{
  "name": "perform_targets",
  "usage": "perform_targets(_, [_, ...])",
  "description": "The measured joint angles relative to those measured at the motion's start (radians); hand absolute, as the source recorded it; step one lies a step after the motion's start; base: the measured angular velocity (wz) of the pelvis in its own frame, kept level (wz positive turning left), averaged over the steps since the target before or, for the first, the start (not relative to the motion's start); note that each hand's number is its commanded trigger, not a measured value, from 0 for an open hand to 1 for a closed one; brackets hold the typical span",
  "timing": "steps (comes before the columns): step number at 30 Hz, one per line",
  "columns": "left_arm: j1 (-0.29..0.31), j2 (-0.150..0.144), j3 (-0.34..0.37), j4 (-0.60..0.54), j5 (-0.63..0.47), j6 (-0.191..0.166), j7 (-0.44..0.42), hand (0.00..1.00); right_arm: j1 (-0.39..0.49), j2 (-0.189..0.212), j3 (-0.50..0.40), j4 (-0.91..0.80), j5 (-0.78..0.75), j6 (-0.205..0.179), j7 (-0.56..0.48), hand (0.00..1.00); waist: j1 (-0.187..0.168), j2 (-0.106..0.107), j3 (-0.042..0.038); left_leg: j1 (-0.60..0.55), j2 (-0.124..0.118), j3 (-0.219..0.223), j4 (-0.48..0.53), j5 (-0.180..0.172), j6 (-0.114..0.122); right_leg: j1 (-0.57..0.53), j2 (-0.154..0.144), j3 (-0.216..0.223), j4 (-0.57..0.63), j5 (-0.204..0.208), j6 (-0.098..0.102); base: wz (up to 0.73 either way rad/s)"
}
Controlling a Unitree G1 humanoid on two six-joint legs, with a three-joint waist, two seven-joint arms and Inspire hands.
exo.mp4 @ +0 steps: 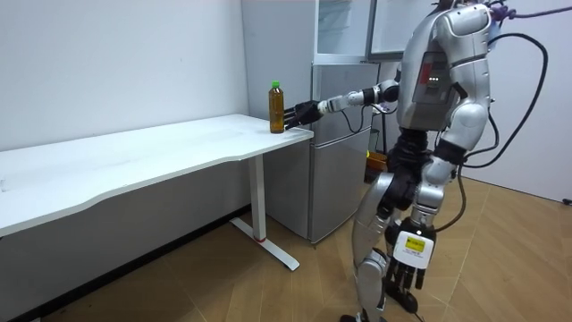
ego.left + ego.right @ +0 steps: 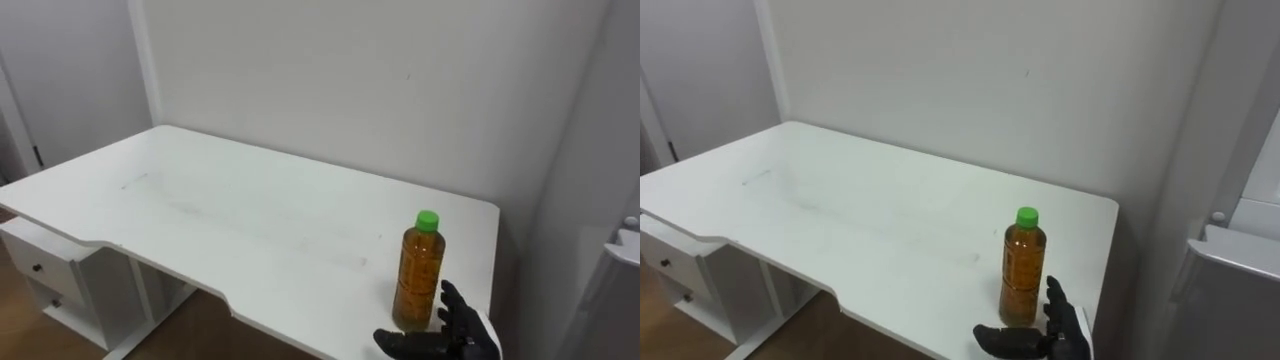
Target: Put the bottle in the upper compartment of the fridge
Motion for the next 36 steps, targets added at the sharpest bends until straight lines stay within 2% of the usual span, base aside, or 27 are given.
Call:
perform_targets(2, [0.016, -0.001, -0.001, -0.005, -0.001, -0.001, 0.000, 0.00, 0.000, 0.000, 0.000, 0.004, 0.021, 0.000, -0.019, 0.00, 0.002, 0.005, -0.0023, -0.002, 0.000, -0.001, 0.004, 0.000, 0.000, -0.001, 0.000, 0.000, 0.005, 0.000, 0.000, 0.00])
perform_targets(9, [0.023, 0.005, -0.001, -0.004, -0.003, -0.008, 0.000, 0.00, 0.000, 0.000, -0.008, 0.012, 0.050, -0.013, -0.080, 0.00, 0.004, 0.003, -0.0033, -0.025, -0.002, -0.011, 0.023, 0.003, 0.005, -0.015, -0.002, -0.006, 0.016, -0.001, 0.001, 0.06])
perform_targets(13, [0.026, 0.020, 0.001, -0.001, -0.003, -0.012, 0.000, 0.00, -0.016, -0.008, -0.049, 0.053, 0.066, -0.024, -0.116, 0.00, 0.016, -0.007, -0.0047, -0.037, -0.005, -0.012, 0.025, 0.007, 0.009, -0.030, -0.003, -0.004, 0.014, -0.004, 0.002, 0.02])
perform_targets(19, [0.042, 0.033, 0.002, -0.001, -0.022, -0.021, 0.000, 0.00, -0.058, -0.024, -0.083, 0.089, 0.065, -0.024, -0.167, 0.00, 0.024, -0.029, -0.0016, -0.059, -0.005, -0.013, 0.027, 0.008, 0.009, -0.048, -0.003, -0.007, 0.014, -0.004, 0.001, 0.01])
perform_targets(30, [0.051, 0.044, 0.002, 0.003, -0.043, -0.030, 0.000, 0.00, -0.099, -0.046, -0.082, 0.084, 0.043, -0.024, -0.214, 0.00, 0.026, -0.033, 0.0001, -0.075, -0.010, -0.026, 0.024, 0.008, 0.009, -0.053, -0.005, -0.023, 0.016, -0.004, 0.002, 0.04])
perform_targets(36, [0.053, 0.053, 0.002, 0.005, -0.042, -0.039, 0.000, 0.00, -0.145, -0.047, -0.082, 0.082, 0.033, -0.024, -0.223, 0.00, 0.027, -0.046, -0.0014, -0.070, -0.012, -0.027, 0.021, 0.008, 0.010, -0.050, -0.007, -0.022, 0.018, -0.004, 0.002, 0.00])
